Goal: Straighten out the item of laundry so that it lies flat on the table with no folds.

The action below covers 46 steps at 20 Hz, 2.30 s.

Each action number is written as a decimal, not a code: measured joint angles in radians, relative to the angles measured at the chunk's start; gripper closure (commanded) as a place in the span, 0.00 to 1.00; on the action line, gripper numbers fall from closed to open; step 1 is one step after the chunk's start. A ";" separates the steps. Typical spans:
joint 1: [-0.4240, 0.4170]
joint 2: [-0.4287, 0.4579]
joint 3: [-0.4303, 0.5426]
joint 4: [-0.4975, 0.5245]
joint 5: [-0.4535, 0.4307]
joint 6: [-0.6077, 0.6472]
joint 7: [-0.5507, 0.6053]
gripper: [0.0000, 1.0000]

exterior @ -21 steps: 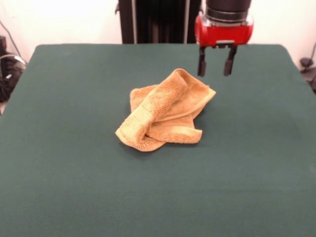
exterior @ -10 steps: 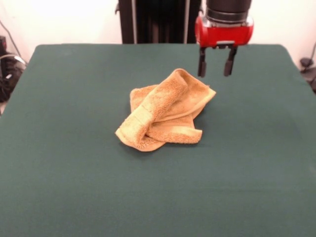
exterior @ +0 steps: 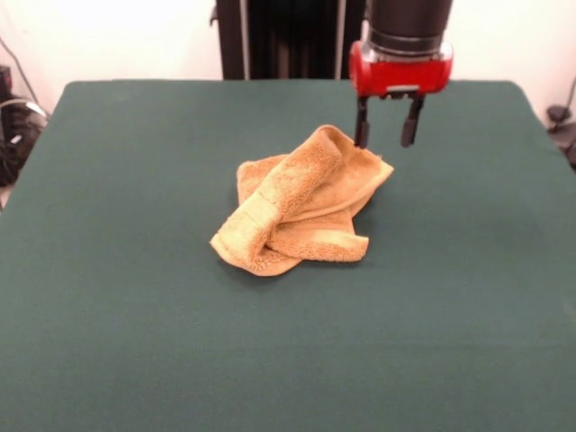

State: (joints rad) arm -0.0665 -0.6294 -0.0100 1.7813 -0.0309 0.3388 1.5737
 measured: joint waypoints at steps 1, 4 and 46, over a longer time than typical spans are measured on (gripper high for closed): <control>-0.003 0.008 0.000 -0.001 0.001 -0.006 0.000 0.00; -0.015 0.033 0.001 -0.001 0.001 -0.023 0.000 0.00; -0.110 0.133 0.188 -0.066 -0.339 0.067 0.000 0.00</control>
State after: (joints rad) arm -0.1764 -0.4961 0.1778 1.7158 -0.3699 0.4056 1.5737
